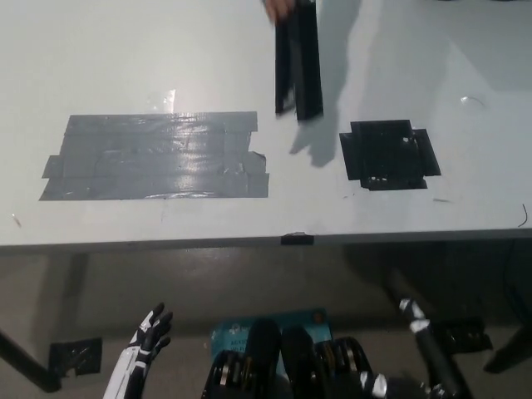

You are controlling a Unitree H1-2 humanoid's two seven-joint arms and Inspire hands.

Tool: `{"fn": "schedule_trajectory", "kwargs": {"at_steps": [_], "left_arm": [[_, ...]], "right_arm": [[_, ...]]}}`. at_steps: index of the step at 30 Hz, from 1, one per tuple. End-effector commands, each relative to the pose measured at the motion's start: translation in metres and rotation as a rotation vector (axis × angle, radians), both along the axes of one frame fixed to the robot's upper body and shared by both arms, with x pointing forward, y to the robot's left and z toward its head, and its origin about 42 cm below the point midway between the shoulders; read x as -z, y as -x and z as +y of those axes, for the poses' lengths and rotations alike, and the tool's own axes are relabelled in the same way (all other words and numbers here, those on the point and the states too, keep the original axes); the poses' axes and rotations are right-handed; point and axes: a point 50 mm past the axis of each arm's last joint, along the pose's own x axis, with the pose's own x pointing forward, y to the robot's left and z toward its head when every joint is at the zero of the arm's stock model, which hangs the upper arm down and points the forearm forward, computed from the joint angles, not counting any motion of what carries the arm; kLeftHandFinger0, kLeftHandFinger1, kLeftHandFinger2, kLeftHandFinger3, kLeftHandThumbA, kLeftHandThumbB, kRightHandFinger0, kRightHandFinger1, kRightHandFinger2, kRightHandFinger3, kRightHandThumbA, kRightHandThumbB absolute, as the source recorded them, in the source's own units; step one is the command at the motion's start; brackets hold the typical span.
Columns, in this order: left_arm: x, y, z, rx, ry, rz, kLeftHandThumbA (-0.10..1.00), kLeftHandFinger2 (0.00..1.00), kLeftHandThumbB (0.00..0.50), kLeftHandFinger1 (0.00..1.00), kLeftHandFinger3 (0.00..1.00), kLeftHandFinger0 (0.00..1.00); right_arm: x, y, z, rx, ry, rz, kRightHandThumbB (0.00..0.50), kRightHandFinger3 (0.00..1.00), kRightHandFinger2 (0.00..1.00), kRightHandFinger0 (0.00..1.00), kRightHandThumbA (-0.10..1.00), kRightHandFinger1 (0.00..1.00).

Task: A person hands a stapler to the robot and the robot grabs it with its right hand and places it on the desk infront of it

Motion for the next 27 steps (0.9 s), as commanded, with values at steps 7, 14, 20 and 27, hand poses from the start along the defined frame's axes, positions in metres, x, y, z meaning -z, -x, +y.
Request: {"fn": "schedule_trajectory", "kwargs": {"at_steps": [7, 14, 20, 27], "left_arm": [[-0.008, -0.001, -0.001, 0.015, -0.002, -0.055, 1.00, 1.00, 0.458, 1.00, 1.00, 1.00], [-0.010, -0.001, 0.001, 0.012, -0.006, -0.053, 1.00, 1.00, 0.449, 1.00, 1.00, 1.00], [-0.011, -0.004, 0.000, 0.010, 0.000, -0.061, 1.00, 1.00, 0.450, 1.00, 1.00, 1.00], [-0.013, -0.007, 0.000, 0.019, -0.001, -0.069, 1.00, 1.00, 0.447, 1.00, 1.00, 1.00]], "right_arm": [[-0.104, -0.082, 0.011, 0.071, -0.078, -0.243, 0.245, 1.00, 1.00, 1.00, 0.93, 1.00], [-0.127, -0.169, 0.024, 0.079, -0.045, -0.202, 0.225, 1.00, 1.00, 1.00, 0.95, 1.00], [-0.137, -0.213, 0.037, 0.090, -0.010, -0.114, 0.265, 1.00, 1.00, 1.00, 1.00, 1.00], [-0.140, -0.244, 0.058, 0.084, -0.013, 0.009, 0.306, 1.00, 1.00, 1.00, 1.00, 1.00]]}}
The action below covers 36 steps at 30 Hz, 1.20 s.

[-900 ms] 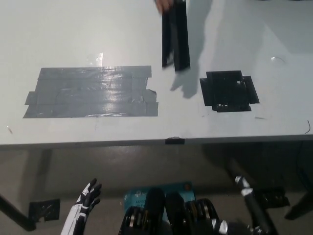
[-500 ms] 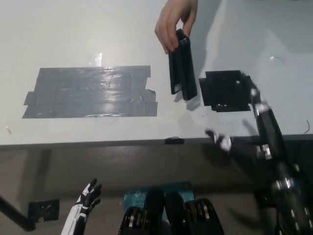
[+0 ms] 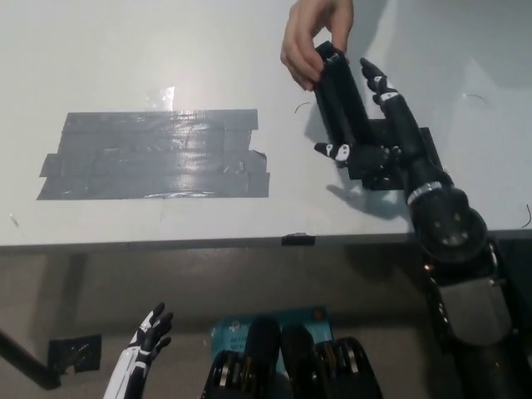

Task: A person hands a stapler to the robot and the robot grabs it with its right hand and places it on the desk infront of it

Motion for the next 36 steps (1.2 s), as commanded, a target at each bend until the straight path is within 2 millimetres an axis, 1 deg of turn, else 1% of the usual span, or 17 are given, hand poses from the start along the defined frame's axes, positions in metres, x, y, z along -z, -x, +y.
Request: {"fn": "schedule_trajectory", "kwargs": {"at_steps": [1, 4, 6, 7, 8, 9, 10, 11, 12, 13, 14, 15, 17, 19, 25, 32, 36], "left_arm": [[-0.012, -0.005, 0.001, 0.016, -0.004, -0.064, 1.00, 1.00, 0.446, 1.00, 1.00, 1.00], [-0.012, -0.005, 0.003, 0.009, 0.000, -0.068, 1.00, 1.00, 0.436, 1.00, 1.00, 1.00], [-0.012, -0.003, 0.003, 0.007, -0.001, -0.067, 1.00, 1.00, 0.440, 1.00, 1.00, 1.00], [-0.012, -0.004, 0.003, 0.008, 0.000, -0.067, 1.00, 1.00, 0.441, 1.00, 1.00, 1.00], [-0.012, -0.004, 0.003, 0.009, 0.000, -0.067, 1.00, 1.00, 0.442, 1.00, 1.00, 1.00], [-0.012, -0.004, 0.003, 0.010, 0.001, -0.069, 1.00, 1.00, 0.438, 1.00, 1.00, 1.00], [-0.012, -0.004, 0.003, 0.011, 0.001, -0.070, 1.00, 1.00, 0.442, 1.00, 1.00, 1.00], [-0.013, -0.004, 0.003, 0.013, 0.000, -0.069, 1.00, 1.00, 0.445, 1.00, 1.00, 1.00], [-0.013, -0.004, 0.004, 0.013, -0.001, -0.069, 1.00, 1.00, 0.446, 1.00, 1.00, 1.00], [-0.014, -0.005, 0.004, 0.014, -0.003, -0.069, 1.00, 1.00, 0.446, 1.00, 1.00, 1.00], [-0.014, -0.004, 0.004, 0.014, -0.003, -0.069, 1.00, 1.00, 0.448, 1.00, 1.00, 1.00], [-0.014, -0.004, 0.004, 0.014, -0.006, -0.071, 1.00, 1.00, 0.444, 1.00, 1.00, 1.00], [-0.014, -0.004, 0.005, 0.018, -0.009, -0.069, 1.00, 1.00, 0.450, 1.00, 1.00, 1.00], [-0.015, -0.006, 0.005, 0.021, -0.013, -0.073, 1.00, 1.00, 0.442, 1.00, 1.00, 1.00], [-0.012, -0.004, 0.005, 0.018, -0.018, -0.063, 1.00, 1.00, 0.442, 1.00, 1.00, 1.00], [-0.011, -0.006, 0.004, 0.023, -0.023, -0.064, 1.00, 1.00, 0.432, 1.00, 1.00, 1.00], [-0.012, -0.008, 0.003, 0.028, -0.022, -0.059, 1.00, 1.00, 0.434, 1.00, 1.00, 0.99]], "right_arm": [[-0.027, -0.017, 0.017, 0.011, -0.024, 0.017, 0.326, 1.00, 1.00, 1.00, 1.00, 1.00], [-0.031, -0.024, 0.026, 0.001, -0.018, 0.037, 0.331, 1.00, 1.00, 1.00, 1.00, 1.00], [-0.032, -0.028, 0.029, 0.006, -0.023, 0.046, 0.340, 1.00, 1.00, 1.00, 0.95, 1.00], [-0.033, -0.030, 0.029, 0.017, -0.022, 0.056, 0.345, 1.00, 1.00, 1.00, 0.85, 1.00], [-0.035, -0.032, 0.029, 0.033, -0.013, 0.073, 0.320, 1.00, 1.00, 1.00, 0.72, 1.00], [-0.036, -0.036, 0.029, 0.065, 0.034, 0.118, 0.307, 0.95, 0.86, 0.70, 0.34, 0.68], [-0.036, -0.038, 0.029, 0.078, 0.069, 0.135, 0.251, 0.67, 0.61, 0.48, 0.16, 0.49], [-0.034, -0.039, 0.027, 0.080, 0.095, 0.143, 0.259, 0.41, 0.39, 0.09, -0.07, 0.23], [-0.031, -0.039, 0.025, 0.079, 0.092, 0.148, 0.252, 0.37, 0.38, 0.02, -0.09, 0.17], [-0.027, -0.037, 0.022, 0.070, 0.086, 0.161, 0.223, 0.40, 0.45, 0.00, -0.10, 0.14], [-0.025, -0.036, 0.021, 0.067, 0.085, 0.165, 0.214, 0.45, 0.51, 0.00, -0.10, 0.14], [-0.021, -0.034, 0.018, 0.059, 0.081, 0.173, 0.202, 0.55, 0.66, 0.00, -0.10, 0.25], [-0.018, -0.028, 0.015, 0.062, 0.098, 0.158, 0.158, 0.66, 0.77, 0.00, -0.10, 0.35], [-0.021, -0.024, 0.014, 0.070, 0.111, 0.135, 0.143, 0.75, 0.82, 0.00, -0.10, 0.43], [-0.032, -0.019, 0.015, 0.033, 0.109, 0.102, 0.138, 0.88, 0.87, 0.03, -0.10, 0.51], [-0.073, -0.014, 0.028, -0.010, 0.140, -0.005, 0.124, 0.88, 0.87, 0.03, -0.10, 0.51], [-0.095, -0.009, 0.042, -0.083, 0.214, -0.056, 0.147, 0.92, 0.88, 0.03, -0.10, 0.52]]}}
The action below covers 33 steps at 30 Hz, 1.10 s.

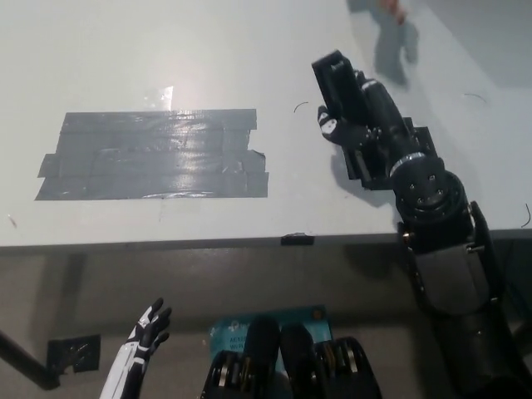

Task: A person hands a stapler to the robot and the robot grabs it with its right hand and places it on the desk infront of it

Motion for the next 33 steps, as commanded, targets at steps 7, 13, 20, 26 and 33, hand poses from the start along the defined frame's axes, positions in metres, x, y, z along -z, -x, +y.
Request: {"fn": "schedule_trajectory", "kwargs": {"at_steps": [7, 13, 20, 26, 33], "left_arm": [[-0.010, -0.008, -0.001, 0.033, -0.024, -0.058, 1.00, 1.00, 0.438, 1.00, 1.00, 0.97], [-0.015, -0.012, -0.002, 0.036, -0.036, -0.062, 1.00, 1.00, 0.467, 1.00, 1.00, 0.97], [-0.018, -0.016, -0.002, 0.043, -0.042, -0.070, 0.99, 1.00, 0.457, 1.00, 1.00, 0.97], [-0.017, -0.017, -0.003, 0.044, -0.048, -0.064, 0.96, 1.00, 0.458, 1.00, 1.00, 0.94], [-0.019, -0.018, -0.004, 0.049, -0.044, -0.063, 0.94, 1.00, 0.450, 1.00, 1.00, 0.94]], "right_arm": [[-0.030, -0.015, 0.030, -0.125, 0.124, 0.012, 0.168, 0.89, 0.87, 0.00, -0.10, 0.51], [0.010, -0.029, 0.026, -0.132, 0.168, 0.162, 0.172, 0.94, 0.92, 0.02, -0.10, 0.56], [0.054, -0.051, 0.001, -0.137, 0.172, 0.328, 0.147, 0.98, 0.92, 0.03, -0.10, 0.58], [0.044, -0.059, 0.001, -0.078, 0.164, 0.294, 0.212, 1.00, 0.90, 0.25, 0.09, 0.66], [0.026, -0.053, 0.006, -0.124, 0.161, 0.121, 0.481, 1.00, 1.00, 1.00, 0.74, 1.00]]}}
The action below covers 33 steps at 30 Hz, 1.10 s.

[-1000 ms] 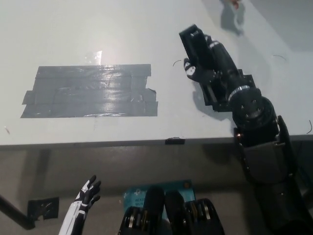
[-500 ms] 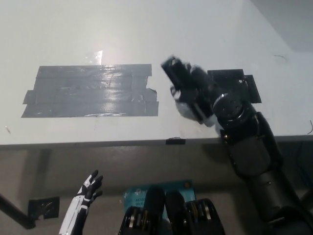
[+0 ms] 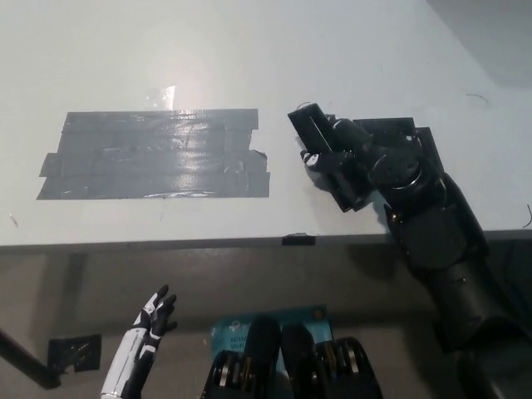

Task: A person hands a stapler to the robot and the robot grabs it with its right hand and places it on the desk infront of it

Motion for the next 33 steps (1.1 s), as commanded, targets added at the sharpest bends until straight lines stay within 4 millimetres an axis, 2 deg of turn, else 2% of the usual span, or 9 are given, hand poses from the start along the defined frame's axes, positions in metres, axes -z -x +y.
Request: {"fn": "schedule_trajectory", "kwargs": {"at_steps": [1, 4, 7, 9, 14, 23, 25, 27, 33], "left_arm": [[-0.010, -0.004, 0.000, 0.029, -0.017, -0.037, 0.94, 1.00, 0.450, 1.00, 1.00, 0.94], [-0.009, -0.004, 0.000, 0.028, -0.014, -0.039, 0.94, 1.00, 0.453, 1.00, 1.00, 0.95], [-0.009, -0.005, -0.001, 0.032, -0.008, -0.035, 0.94, 1.00, 0.453, 1.00, 1.00, 0.96], [-0.009, -0.004, -0.001, 0.035, -0.013, -0.034, 0.94, 1.00, 0.449, 1.00, 1.00, 0.94], [-0.010, -0.005, -0.001, 0.038, -0.016, -0.027, 0.94, 1.00, 0.446, 1.00, 1.00, 0.94], [-0.016, -0.017, -0.004, 0.042, -0.017, -0.045, 0.93, 1.00, 0.455, 1.00, 1.00, 0.94], [-0.019, -0.024, -0.004, 0.050, -0.027, -0.059, 0.95, 1.00, 0.450, 1.00, 1.00, 0.95], [-0.022, -0.029, -0.005, 0.049, -0.027, -0.067, 0.95, 1.00, 0.447, 1.00, 1.00, 0.94], [-0.027, -0.034, -0.006, 0.048, -0.019, -0.080, 0.95, 1.00, 0.453, 1.00, 1.00, 0.93]], "right_arm": [[-0.034, -0.002, 0.005, -0.046, -0.012, -0.219, 0.487, 1.00, 1.00, 1.00, 0.74, 1.00], [-0.043, 0.004, 0.009, -0.055, 0.008, -0.303, 0.500, 1.00, 1.00, 1.00, 0.92, 1.00], [-0.050, 0.009, 0.012, -0.044, 0.028, -0.392, 0.498, 1.00, 1.00, 1.00, 0.95, 1.00], [-0.054, 0.013, 0.016, 0.000, 0.028, -0.489, 0.429, 1.00, 1.00, 1.00, 0.92, 1.00], [-0.070, 0.023, 0.020, 0.104, 0.055, -0.738, 0.414, 1.00, 1.00, 1.00, 1.00, 1.00], [-0.147, 0.057, -0.003, 0.136, -0.042, -1.021, 0.379, 1.00, 1.00, 1.00, 1.00, 1.00], [-0.172, 0.099, -0.016, 0.097, -0.085, -1.110, 0.361, 1.00, 1.00, 1.00, 1.00, 1.00], [-0.178, 0.116, -0.021, 0.075, -0.107, -1.139, 0.346, 1.00, 1.00, 1.00, 1.00, 1.00], [-0.148, 0.208, -0.037, -0.053, -0.201, -1.124, 0.338, 1.00, 1.00, 1.00, 1.00, 1.00]]}}
